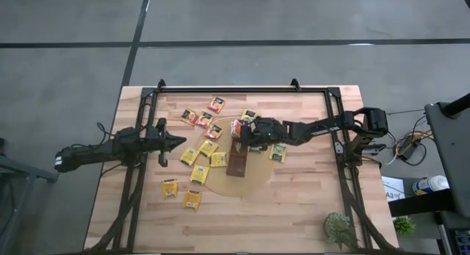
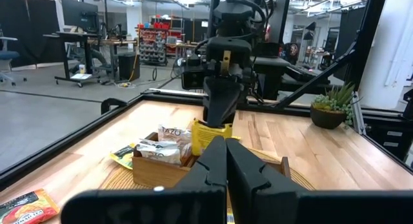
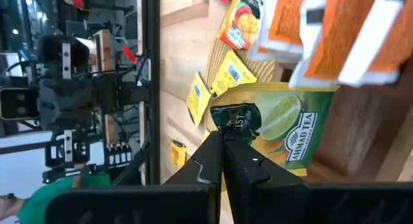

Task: Pick & Place Tea
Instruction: Put the yellow tea bag into the middle section of the wooden organizer

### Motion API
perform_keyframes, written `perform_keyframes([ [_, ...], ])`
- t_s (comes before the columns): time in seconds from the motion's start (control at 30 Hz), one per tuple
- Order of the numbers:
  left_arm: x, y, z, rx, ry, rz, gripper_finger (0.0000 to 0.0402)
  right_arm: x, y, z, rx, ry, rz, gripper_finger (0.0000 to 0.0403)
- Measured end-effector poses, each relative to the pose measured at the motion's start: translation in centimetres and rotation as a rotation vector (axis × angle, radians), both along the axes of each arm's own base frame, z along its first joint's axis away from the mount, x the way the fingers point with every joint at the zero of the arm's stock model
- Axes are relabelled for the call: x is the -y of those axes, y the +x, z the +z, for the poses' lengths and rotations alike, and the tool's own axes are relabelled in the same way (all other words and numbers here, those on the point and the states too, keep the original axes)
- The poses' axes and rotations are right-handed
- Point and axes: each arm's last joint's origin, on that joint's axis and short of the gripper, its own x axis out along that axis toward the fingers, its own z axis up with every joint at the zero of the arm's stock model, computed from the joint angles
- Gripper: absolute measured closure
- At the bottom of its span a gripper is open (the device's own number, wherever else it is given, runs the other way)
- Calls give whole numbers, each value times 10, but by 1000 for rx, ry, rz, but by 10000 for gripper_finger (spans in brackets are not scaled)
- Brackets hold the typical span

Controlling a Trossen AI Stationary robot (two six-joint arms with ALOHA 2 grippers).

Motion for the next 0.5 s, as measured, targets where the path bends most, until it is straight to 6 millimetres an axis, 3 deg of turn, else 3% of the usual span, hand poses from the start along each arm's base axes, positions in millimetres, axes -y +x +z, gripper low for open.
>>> perform_keyframes([
  [0.23, 0, 0, 0, 0, 0, 0, 402, 0, 0, -7, -15, 27, -14, 394],
  [0.5, 0, 0, 0, 0, 0, 0, 402, 2, 4, -1, 2, -5, 0, 394],
])
